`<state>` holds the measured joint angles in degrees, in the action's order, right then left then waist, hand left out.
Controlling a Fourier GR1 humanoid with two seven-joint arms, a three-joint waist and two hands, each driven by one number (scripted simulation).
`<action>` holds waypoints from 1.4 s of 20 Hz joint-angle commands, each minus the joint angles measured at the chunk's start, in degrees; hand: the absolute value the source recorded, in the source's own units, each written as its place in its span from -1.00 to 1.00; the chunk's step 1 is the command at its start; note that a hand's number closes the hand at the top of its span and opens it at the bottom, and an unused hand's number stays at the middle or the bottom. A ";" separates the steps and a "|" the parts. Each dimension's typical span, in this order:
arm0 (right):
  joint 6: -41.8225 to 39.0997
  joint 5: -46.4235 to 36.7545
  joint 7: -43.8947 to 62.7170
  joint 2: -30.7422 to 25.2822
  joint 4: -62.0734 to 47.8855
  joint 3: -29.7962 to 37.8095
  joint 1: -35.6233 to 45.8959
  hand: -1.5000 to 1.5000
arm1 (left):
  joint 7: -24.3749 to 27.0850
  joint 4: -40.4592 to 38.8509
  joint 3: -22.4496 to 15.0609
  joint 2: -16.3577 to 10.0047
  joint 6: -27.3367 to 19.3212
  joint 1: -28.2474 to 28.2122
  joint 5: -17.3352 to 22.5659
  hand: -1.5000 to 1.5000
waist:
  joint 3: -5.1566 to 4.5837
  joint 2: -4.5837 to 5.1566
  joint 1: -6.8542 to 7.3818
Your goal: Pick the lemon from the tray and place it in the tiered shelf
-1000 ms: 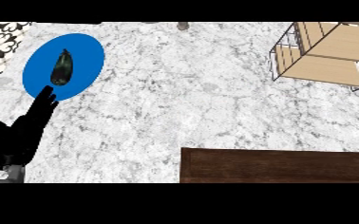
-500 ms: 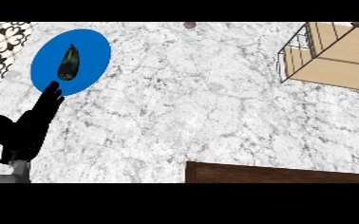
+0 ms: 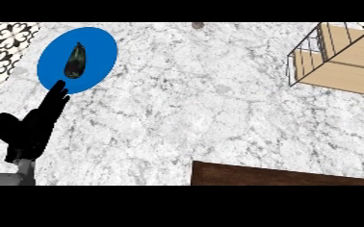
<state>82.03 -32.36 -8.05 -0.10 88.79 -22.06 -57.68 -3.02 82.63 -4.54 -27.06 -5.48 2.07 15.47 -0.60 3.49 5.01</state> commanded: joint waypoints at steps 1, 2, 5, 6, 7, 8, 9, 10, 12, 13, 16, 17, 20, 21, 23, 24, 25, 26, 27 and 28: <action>-1.75 -2.93 2.38 0.09 0.07 3.17 2.13 -1.00 | 0.08 -0.27 -1.03 0.55 -0.49 0.45 -1.32 0.00 | 0.17 -0.12 0.18; -1.13 -3.61 2.93 0.09 -0.59 2.09 2.25 -1.00 | -0.18 -0.29 -0.73 0.68 -0.19 0.46 -0.64 0.00 | 0.17 -0.05 0.15; -4.13 -5.32 5.55 0.09 -0.99 5.36 5.41 -1.00 | -0.20 -1.32 -0.37 0.82 -0.43 0.96 -0.74 0.00 | 0.19 -0.11 0.40; -5.35 -6.47 6.07 0.09 1.04 5.86 4.00 -1.00 | 0.46 -2.55 0.74 0.12 0.84 1.94 0.17 0.00 | 0.08 -0.17 -0.17; -4.41 -7.22 7.04 0.10 -0.69 4.84 4.49 -1.00 | -0.56 -0.21 0.07 -0.08 0.17 0.66 -0.37 0.00 | 0.22 -0.40 0.55; -6.07 -7.87 8.05 0.10 0.47 6.09 3.70 -1.00 | 0.61 -0.86 -0.33 0.78 0.05 0.00 -0.66 0.00 | 0.11 -0.29 0.56; -7.61 -9.02 8.73 0.10 -0.01 6.93 4.39 -1.00 | -0.26 -1.25 1.01 -0.66 1.03 2.38 0.21 0.00 | 0.14 -0.24 0.09; -6.60 -9.86 10.15 0.10 -0.92 5.67 5.80 -1.00 | -0.87 -1.01 -0.33 0.83 0.00 0.82 -0.37 0.00 | 0.23 -0.54 -0.16; -9.66 -11.00 12.57 0.10 -0.12 6.94 6.69 -1.00 | -0.62 -0.93 0.84 -0.44 0.92 1.75 0.20 0.00 | 0.18 -0.44 0.22; -9.96 -12.82 13.45 0.10 -1.53 7.21 7.82 1.00 | -1.70 -1.35 0.93 0.20 -0.18 1.85 0.17 0.00 | 0.25 -0.67 -0.29; -13.72 -16.00 16.44 0.10 0.57 8.37 9.40 1.00 | -0.38 -2.21 0.85 -0.29 1.07 0.71 -0.06 0.00 | 0.16 -0.77 -0.02; -13.97 -17.41 17.24 0.10 -0.42 9.63 10.76 1.00 | -1.13 -0.90 0.64 -0.01 0.68 1.29 0.06 0.00 | 0.22 -0.81 0.31; -16.41 -21.75 19.88 0.10 2.19 10.92 9.06 1.00 | -1.14 -0.10 0.58 0.22 0.45 1.09 0.02 0.00 | 0.12 -0.74 0.05; -15.93 -22.99 21.78 0.10 1.37 11.40 10.77 1.00 | 0.15 -1.57 0.18 1.47 0.19 -0.59 -0.20 0.00 | 0.14 -0.94 -0.54; -17.62 -26.62 23.51 0.10 2.46 11.94 11.55 1.00 | -1.11 -1.32 0.57 0.31 0.14 0.37 -0.52 0.00 | 0.18 -1.04 -0.92; -17.78 -28.76 24.76 0.10 3.32 12.58 11.08 1.00 | -1.37 -0.56 0.98 -0.03 0.77 -0.35 0.28 0.00 | 0.17 -1.24 -0.88; -18.86 -30.50 25.97 0.10 4.72 13.20 12.24 1.00 | -1.42 -0.81 1.03 0.12 0.38 0.43 0.01 0.00 | 0.14 -1.16 -1.10; -18.62 -32.68 27.76 0.10 4.59 13.06 12.16 1.00 | -1.14 -1.35 1.99 -0.63 0.96 -0.44 0.58 0.00 | 0.16 -1.39 -1.44; -19.62 -34.31 29.28 0.10 6.32 13.72 12.96 1.00 | -0.86 -2.03 1.83 -0.14 0.49 0.43 0.13 0.00 | 0.10 -1.24 -1.89; -20.84 -36.97 31.06 0.10 8.57 13.51 12.35 1.00 | -0.55 -2.26 1.60 0.04 0.20 0.31 -0.43 0.00 | 0.13 -1.57 -2.61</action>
<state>66.63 -62.81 17.57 -0.02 95.70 -10.99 -48.97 -3.94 81.15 -3.24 -27.08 -5.00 2.32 15.44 -1.56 1.92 3.12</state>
